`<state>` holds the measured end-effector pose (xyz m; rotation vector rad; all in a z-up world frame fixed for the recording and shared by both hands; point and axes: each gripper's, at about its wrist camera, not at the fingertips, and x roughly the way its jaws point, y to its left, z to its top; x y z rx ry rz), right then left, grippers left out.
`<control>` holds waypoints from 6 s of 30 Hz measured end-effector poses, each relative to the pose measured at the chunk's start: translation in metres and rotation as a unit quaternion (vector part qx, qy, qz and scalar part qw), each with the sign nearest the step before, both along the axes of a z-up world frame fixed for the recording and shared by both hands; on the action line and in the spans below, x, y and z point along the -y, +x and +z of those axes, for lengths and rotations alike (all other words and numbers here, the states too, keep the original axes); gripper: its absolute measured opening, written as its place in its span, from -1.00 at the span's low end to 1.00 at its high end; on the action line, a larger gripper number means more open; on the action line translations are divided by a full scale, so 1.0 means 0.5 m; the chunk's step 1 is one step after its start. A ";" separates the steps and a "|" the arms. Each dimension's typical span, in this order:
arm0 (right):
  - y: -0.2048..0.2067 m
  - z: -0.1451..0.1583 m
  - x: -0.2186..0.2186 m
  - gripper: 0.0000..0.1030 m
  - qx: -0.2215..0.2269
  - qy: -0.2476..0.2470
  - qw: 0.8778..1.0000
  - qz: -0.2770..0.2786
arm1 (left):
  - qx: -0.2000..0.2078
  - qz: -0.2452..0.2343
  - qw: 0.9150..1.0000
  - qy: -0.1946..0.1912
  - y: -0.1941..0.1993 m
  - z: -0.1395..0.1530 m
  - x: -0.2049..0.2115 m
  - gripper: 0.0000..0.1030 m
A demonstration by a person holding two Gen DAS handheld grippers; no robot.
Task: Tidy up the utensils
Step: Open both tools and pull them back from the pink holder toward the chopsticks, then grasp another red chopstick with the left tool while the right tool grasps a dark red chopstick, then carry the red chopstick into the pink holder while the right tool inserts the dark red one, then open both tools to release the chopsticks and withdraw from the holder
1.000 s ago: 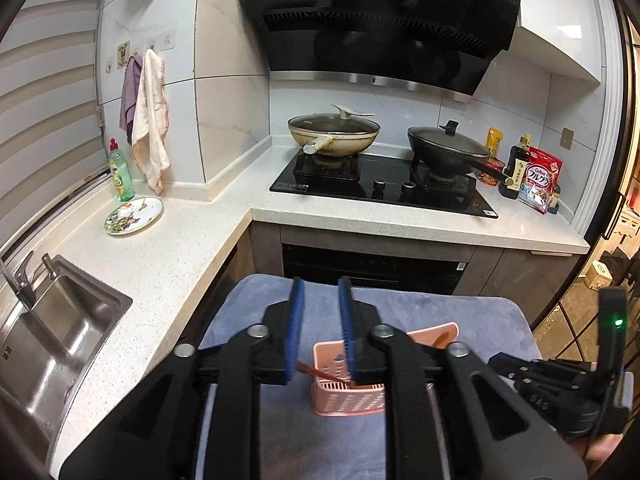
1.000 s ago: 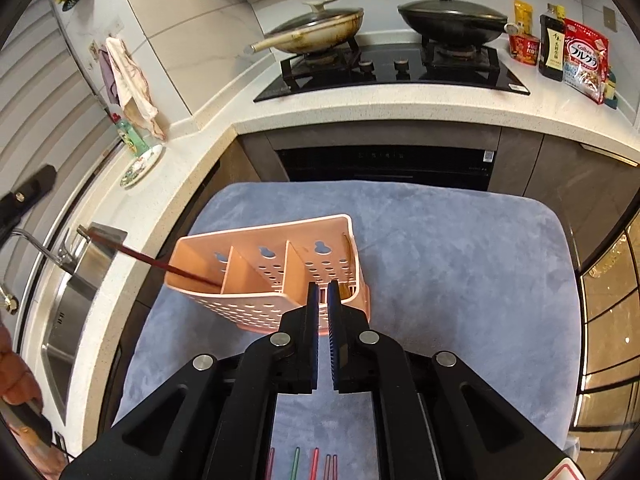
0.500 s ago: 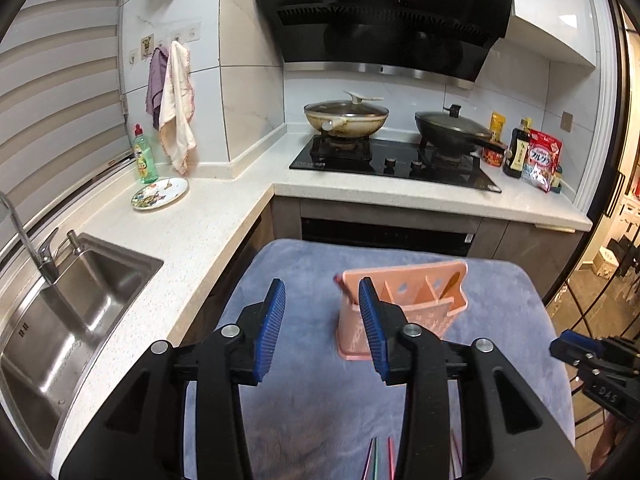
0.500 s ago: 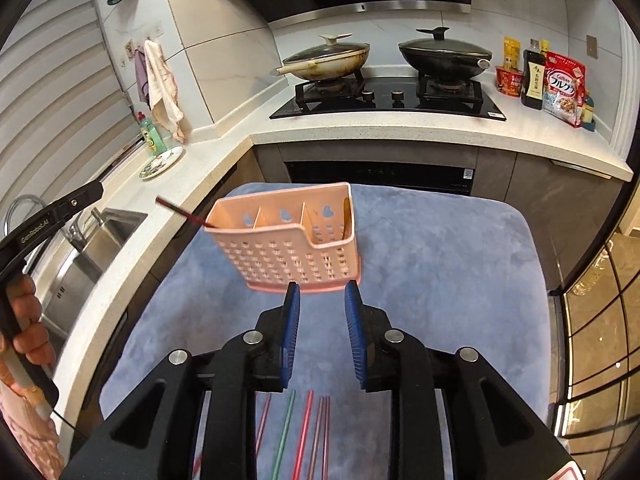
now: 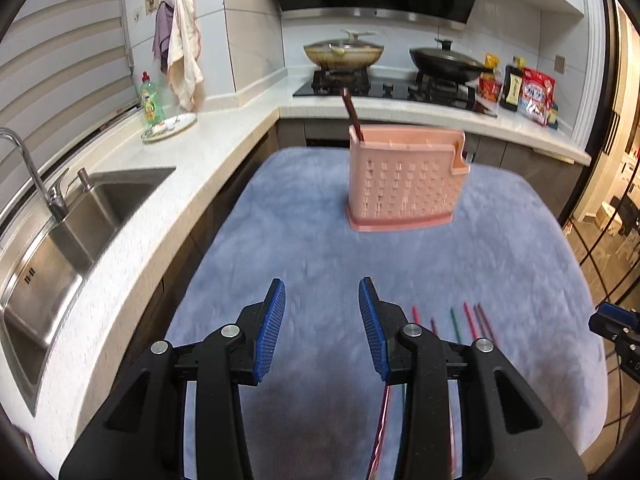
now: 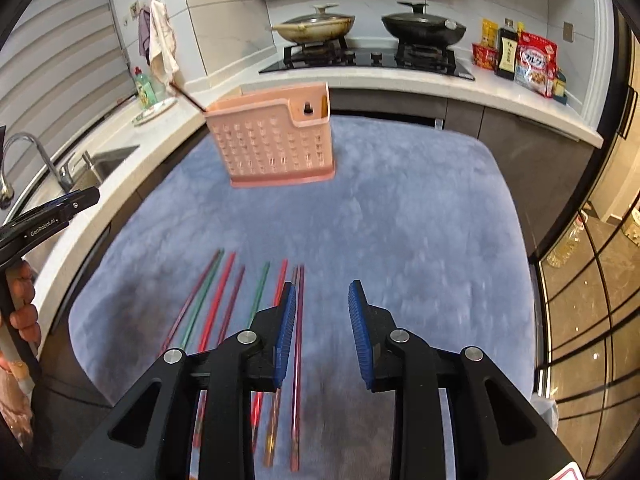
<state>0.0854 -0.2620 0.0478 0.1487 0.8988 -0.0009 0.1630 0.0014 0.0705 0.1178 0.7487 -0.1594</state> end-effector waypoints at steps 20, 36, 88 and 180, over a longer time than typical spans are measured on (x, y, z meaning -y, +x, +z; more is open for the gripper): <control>-0.114 -0.162 -0.081 -0.47 -0.066 -0.015 0.998 0.012 | -0.096 0.004 0.995 -0.003 -0.134 -0.175 -0.034 -0.08; -0.130 -0.213 -0.091 -0.56 -0.094 -0.019 0.995 0.011 | -0.127 -0.019 0.992 0.000 -0.172 -0.219 -0.012 -0.08; -0.137 -0.176 -0.079 -0.87 -0.081 -0.001 0.997 0.007 | -0.153 -0.055 0.986 -0.035 -0.186 -0.191 0.004 -0.85; 0.477 0.227 0.023 -0.62 0.181 0.054 0.982 -0.028 | 0.109 0.003 0.991 -0.075 0.354 0.231 0.116 -0.31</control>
